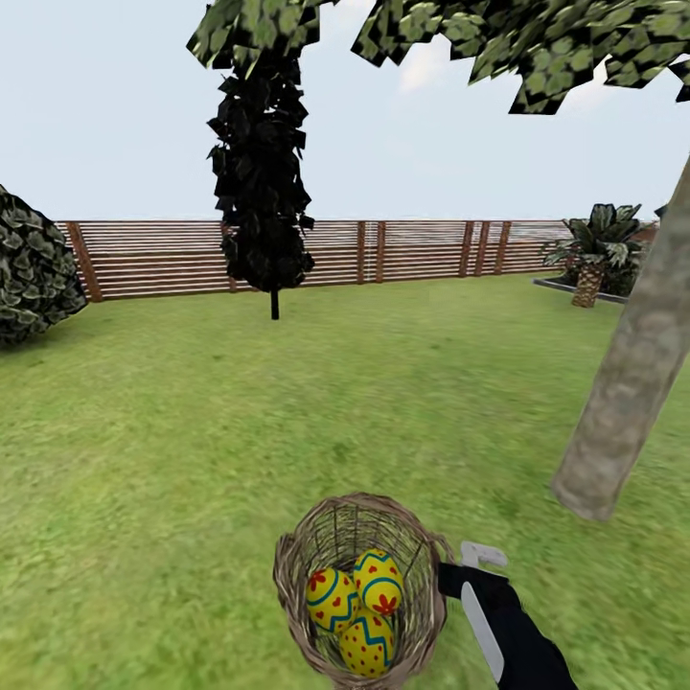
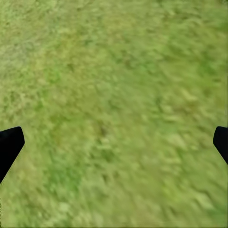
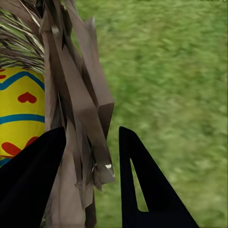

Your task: Take the three Easter eggs out of the wicker basket on the lawn in the garden, then place them on the lawn next to a single tree (choose any tree) so that all three eggs are next to the same tree and none are left in the basket.

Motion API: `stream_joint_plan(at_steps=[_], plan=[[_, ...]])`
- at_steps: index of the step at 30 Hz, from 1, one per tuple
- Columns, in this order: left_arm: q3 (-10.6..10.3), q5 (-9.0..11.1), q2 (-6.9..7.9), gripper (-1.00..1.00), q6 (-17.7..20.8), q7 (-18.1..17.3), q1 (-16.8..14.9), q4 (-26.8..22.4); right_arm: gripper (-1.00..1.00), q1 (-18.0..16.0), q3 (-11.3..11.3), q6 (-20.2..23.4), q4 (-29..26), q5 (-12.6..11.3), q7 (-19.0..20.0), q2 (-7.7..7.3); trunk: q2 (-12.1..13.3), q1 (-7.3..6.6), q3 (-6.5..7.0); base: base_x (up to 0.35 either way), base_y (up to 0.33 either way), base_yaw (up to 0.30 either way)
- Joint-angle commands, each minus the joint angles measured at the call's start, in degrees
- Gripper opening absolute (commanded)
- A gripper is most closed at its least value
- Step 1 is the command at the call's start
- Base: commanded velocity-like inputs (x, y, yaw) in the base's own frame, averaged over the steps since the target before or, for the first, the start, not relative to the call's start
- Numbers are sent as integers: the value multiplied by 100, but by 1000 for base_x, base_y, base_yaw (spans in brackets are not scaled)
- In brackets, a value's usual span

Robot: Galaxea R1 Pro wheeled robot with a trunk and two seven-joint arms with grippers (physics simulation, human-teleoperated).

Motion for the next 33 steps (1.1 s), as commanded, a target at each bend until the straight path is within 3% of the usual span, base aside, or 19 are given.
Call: stream_joint_plan(at_steps=[1,16,22,33], plan=[[-19,7,1,100,-19,20,-5,7,-100,-5,-15,14,-10,-69,-38,10,-7,4,-17,267,231,-2],[-19,7,1,100,-20,20,-5,7,-100,-5,-4,14,-16,-69,-38,16,-7,4,-119,252,246,-49],[-19,7,1,100,-19,20,-5,7,-100,-5,-5,14,-16,-69,-38,14,-7,4,-120,188,209,-248],[-16,7,1,100,-27,20,-5,-2,-100,-5,-5,14,-14,-69,-38,14,-7,4,-120,9,10,-282]])
